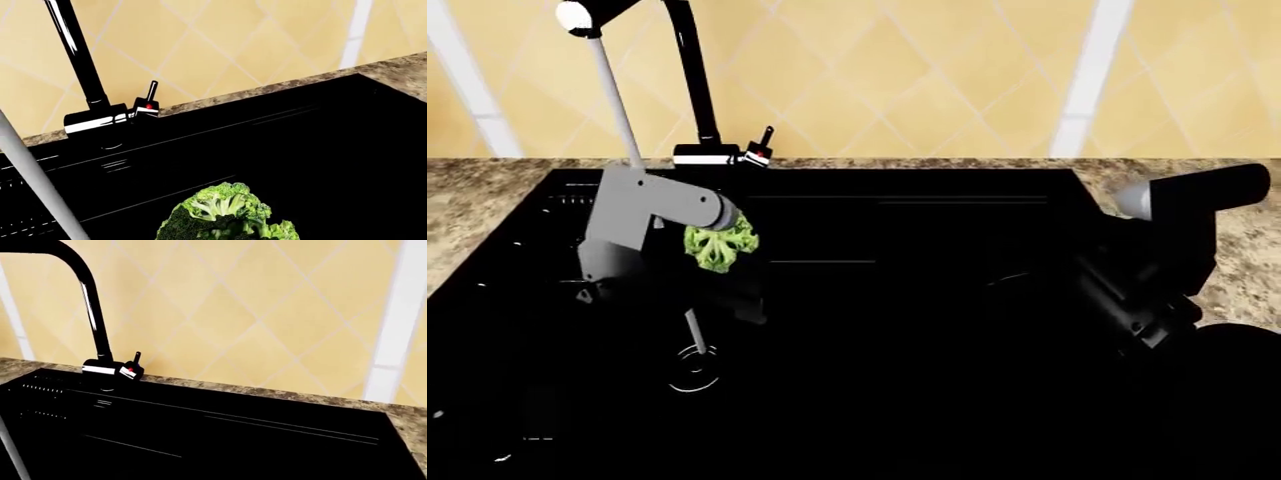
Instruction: Pick the sweet potatos and broccolis from the sink and place them in one bowl. Place the broccoli in the other bowl. Then turn off the sink faucet.
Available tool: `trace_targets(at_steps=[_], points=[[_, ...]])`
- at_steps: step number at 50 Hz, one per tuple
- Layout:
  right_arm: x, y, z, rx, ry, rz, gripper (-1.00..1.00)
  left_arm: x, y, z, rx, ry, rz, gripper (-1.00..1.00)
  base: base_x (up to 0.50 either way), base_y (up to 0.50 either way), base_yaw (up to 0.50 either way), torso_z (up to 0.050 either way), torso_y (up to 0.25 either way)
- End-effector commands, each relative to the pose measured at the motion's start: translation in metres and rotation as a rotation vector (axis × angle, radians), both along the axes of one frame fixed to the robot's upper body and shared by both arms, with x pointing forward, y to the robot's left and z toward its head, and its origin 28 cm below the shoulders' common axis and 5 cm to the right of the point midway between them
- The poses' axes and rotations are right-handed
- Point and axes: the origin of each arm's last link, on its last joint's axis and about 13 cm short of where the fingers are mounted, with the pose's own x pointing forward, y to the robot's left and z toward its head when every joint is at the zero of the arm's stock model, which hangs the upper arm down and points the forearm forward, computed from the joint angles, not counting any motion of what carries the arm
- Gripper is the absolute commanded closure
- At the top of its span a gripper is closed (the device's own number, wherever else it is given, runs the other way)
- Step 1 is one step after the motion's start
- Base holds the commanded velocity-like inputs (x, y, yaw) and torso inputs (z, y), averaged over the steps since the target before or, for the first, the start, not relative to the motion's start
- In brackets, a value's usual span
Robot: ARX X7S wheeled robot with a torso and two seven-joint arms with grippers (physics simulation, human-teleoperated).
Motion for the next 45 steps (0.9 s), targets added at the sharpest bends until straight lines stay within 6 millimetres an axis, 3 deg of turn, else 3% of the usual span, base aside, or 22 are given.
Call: trace_targets(at_steps=[1,30,45], points=[[-0.0008,0.0003,0.0006,0.002,-0.001,-0.003,-1.00,-0.0033,0.0014,0.0021,-0.015,-0.007,0.002,1.00,-0.41,0.00,0.00,0.000,0.000],[-0.0017,-0.0024,-0.0026,0.004,-0.015,-0.007,-1.00,-0.0045,-0.0022,0.0017,-0.015,-0.005,-0.012,1.00,-0.39,-0.01,0.00,0.000,0.000],[-0.0030,-0.0033,-0.0044,-0.002,-0.020,-0.015,-1.00,-0.0021,-0.0074,0.0032,-0.025,-0.015,-0.025,1.00,-0.12,-0.43,0.00,0.000,0.000]])
